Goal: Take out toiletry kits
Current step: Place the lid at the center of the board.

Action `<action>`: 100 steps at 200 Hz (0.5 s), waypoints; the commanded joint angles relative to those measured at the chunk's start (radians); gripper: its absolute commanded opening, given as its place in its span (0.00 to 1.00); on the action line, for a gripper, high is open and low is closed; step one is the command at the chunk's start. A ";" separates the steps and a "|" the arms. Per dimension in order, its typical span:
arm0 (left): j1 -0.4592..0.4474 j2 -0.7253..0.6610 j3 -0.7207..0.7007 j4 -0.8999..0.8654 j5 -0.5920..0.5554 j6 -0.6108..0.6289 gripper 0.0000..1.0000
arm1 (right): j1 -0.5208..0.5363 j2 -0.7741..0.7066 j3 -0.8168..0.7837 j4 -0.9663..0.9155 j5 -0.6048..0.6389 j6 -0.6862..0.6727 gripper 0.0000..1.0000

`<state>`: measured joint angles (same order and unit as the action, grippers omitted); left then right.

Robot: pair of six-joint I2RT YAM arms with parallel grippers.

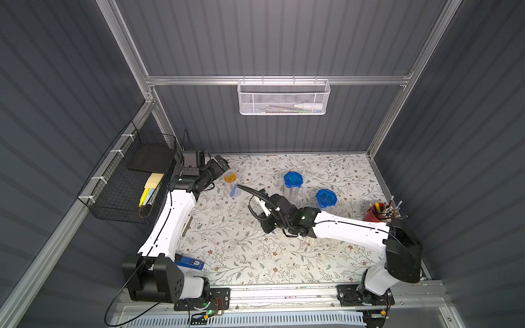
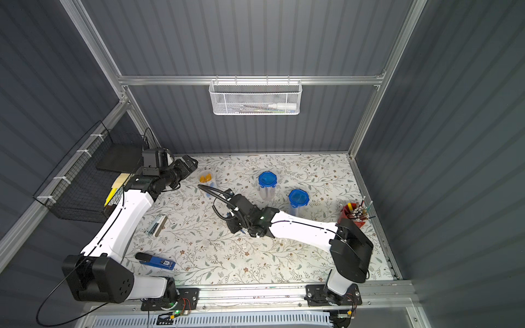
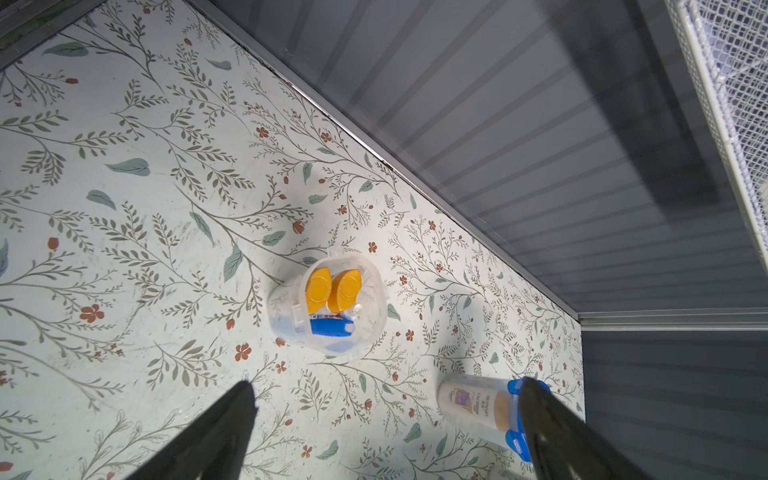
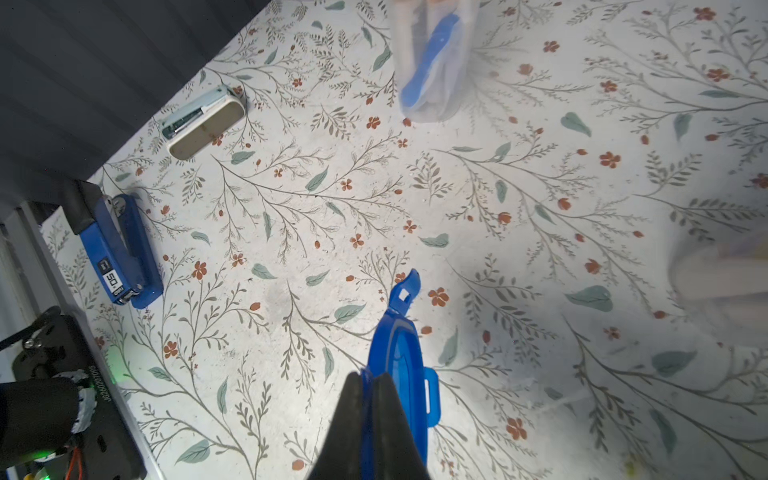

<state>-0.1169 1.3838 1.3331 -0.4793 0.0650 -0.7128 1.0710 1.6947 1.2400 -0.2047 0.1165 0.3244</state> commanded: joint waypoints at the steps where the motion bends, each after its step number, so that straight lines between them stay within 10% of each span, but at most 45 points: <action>1: 0.005 -0.019 0.041 -0.038 -0.027 -0.002 1.00 | 0.038 0.114 0.105 -0.004 0.073 -0.006 0.00; 100: 0.014 -0.061 0.163 -0.203 -0.068 0.054 1.00 | 0.201 0.434 0.233 0.413 -0.026 -0.133 0.06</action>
<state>-0.1112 1.3548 1.4960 -0.6338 0.0235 -0.6849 1.2549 2.0804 1.4509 0.0742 0.1883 0.1982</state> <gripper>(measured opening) 0.996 0.074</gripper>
